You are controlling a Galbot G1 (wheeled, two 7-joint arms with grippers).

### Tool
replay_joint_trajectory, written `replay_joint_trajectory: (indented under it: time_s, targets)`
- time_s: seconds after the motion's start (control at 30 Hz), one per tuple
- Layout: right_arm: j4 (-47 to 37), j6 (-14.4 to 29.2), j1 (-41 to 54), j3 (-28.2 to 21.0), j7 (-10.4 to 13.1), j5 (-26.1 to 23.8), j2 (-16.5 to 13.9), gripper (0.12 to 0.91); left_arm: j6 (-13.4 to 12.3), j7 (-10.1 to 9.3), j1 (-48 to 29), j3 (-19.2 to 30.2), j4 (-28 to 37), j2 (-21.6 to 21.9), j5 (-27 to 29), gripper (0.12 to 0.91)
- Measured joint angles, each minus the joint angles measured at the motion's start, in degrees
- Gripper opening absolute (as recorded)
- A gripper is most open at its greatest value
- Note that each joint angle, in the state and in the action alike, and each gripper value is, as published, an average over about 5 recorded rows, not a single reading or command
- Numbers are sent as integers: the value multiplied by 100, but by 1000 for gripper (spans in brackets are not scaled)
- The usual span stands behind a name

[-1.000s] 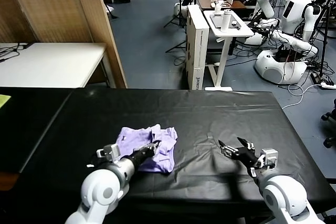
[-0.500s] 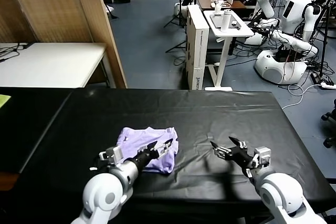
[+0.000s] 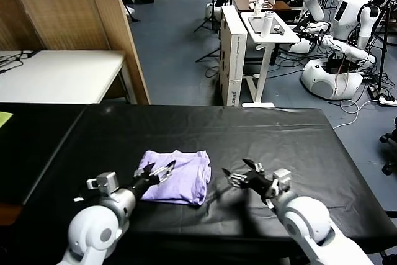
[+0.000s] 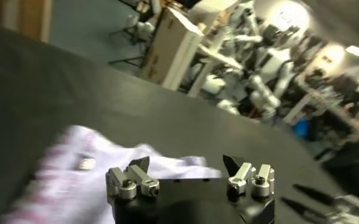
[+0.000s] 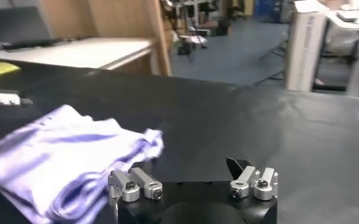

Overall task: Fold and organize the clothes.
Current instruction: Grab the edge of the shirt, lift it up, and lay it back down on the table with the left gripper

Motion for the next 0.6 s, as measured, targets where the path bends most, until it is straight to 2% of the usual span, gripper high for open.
replay_joint_trajectory:
  time_s: [0.17, 0.23, 0.47, 0.53, 0.6]
  targets:
    - [-321, 17, 278, -242, 6, -15, 311, 903, 0, -2, 94, -113, -7, 34, 100, 907]
    - [-468, 31, 334, -278, 13, -25, 422, 877, 0, -2, 128, -135, -13, 38, 151, 907]
    - [-918, 107, 414, -351, -36, -56, 712, 698, -105, -2, 210, -202, -11, 37, 272, 907]
    - [-1015, 114, 437, -372, -65, -76, 791, 627, -141, -2, 219, -214, -2, 36, 298, 907]
    - [-1095, 118, 457, -391, -92, -102, 870, 524, -171, -2, 224, -224, 9, 35, 323, 907]
